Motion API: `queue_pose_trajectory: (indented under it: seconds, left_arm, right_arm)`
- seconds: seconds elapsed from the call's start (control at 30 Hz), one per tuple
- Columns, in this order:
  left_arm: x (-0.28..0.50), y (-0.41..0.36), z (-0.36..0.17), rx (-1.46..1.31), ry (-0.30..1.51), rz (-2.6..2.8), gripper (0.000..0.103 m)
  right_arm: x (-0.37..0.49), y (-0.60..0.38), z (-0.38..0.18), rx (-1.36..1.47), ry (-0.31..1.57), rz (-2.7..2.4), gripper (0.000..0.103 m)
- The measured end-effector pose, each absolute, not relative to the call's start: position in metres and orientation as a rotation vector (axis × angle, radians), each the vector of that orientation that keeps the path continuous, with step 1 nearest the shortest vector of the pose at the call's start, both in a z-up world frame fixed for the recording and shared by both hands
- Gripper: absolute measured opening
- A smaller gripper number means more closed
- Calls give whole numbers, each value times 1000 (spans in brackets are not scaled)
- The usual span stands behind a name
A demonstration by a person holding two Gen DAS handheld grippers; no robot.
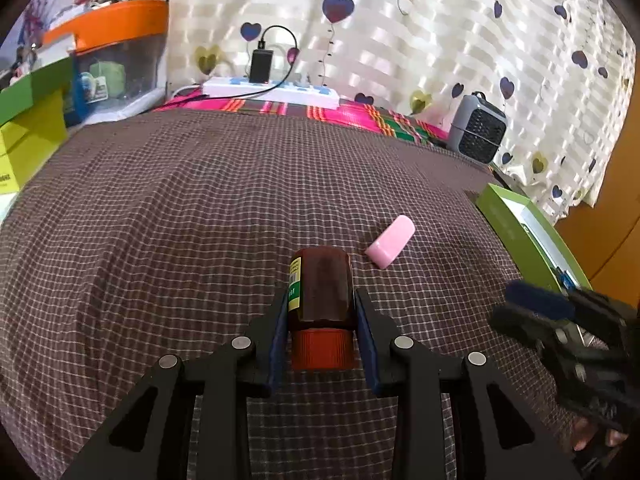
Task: Organize rigid objects
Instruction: 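Grasp the pink clip with the right tool while the left tool holds the bottle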
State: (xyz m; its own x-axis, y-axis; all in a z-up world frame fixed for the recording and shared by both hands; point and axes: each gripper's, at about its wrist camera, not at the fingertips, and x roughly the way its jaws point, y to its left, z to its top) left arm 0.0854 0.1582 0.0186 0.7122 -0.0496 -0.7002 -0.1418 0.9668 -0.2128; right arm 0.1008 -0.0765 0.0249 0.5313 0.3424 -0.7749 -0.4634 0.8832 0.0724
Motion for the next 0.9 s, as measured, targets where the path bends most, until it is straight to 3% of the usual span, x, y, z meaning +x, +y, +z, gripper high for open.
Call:
queue_pose_trajectory:
  seconds: [0.53,0.67,0.9]
  left_arm:
    - [74,187,10,-403,789,61,31]
    - [77,188,9,-410,802,57,31]
    - [77,187,8,-413,801,52,31]
  right_arm:
    - [183,-27,-2,54,964,408,36]
    - [187,-17,-6,0,974,408,46]
    - [185,-6,-11,-69,984,439,46]
